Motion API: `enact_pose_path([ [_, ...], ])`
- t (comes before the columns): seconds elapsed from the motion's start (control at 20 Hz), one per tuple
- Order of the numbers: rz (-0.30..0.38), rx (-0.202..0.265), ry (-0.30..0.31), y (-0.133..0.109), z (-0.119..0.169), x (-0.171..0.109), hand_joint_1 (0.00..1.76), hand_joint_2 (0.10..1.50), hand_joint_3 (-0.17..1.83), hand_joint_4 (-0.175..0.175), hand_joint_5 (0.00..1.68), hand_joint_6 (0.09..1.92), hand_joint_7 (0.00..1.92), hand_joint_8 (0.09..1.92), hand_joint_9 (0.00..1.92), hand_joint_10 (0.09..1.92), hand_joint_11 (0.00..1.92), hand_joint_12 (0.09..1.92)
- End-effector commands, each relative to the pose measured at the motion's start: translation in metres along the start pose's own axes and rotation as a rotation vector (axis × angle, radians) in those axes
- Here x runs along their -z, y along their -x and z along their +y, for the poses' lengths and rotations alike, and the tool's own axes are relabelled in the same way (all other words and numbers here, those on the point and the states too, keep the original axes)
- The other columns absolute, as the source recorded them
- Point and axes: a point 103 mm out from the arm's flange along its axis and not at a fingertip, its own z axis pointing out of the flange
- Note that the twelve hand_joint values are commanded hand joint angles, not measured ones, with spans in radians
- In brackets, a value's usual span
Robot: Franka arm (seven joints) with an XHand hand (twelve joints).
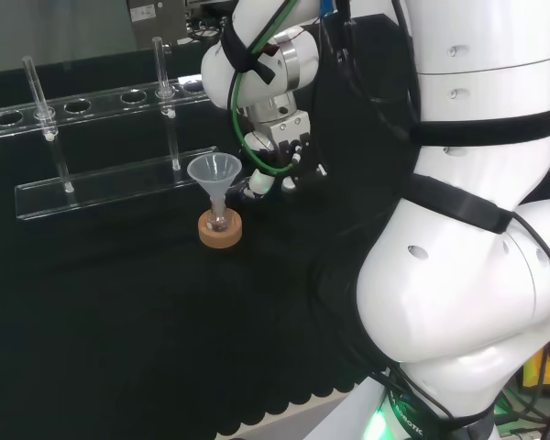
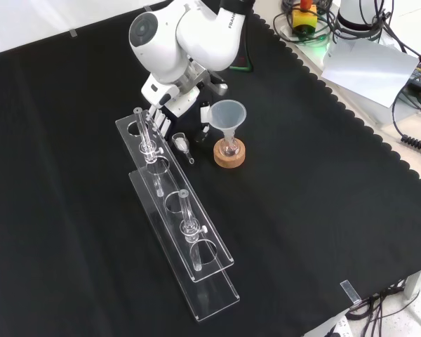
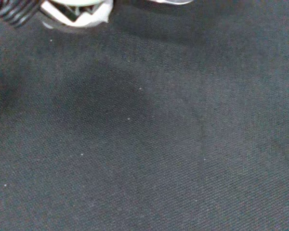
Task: Pick up the weighing funnel.
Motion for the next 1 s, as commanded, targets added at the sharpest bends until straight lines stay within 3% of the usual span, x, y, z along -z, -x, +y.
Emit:
enact_pose_path([
  [0.05,-0.002,0.004,-0.002,0.0013,0.0000,-0.0010,0.86,0.65,0.57,-0.051,0.56,0.68,0.39,0.74,0.70,0.57,0.39,1.32],
  [1.0,-0.012,-0.005,-0.017,-0.0014,0.0048,-0.0025,0.85,0.66,0.58,-0.045,0.61,0.71,0.41,0.74,0.72,0.58,0.40,1.32],
])
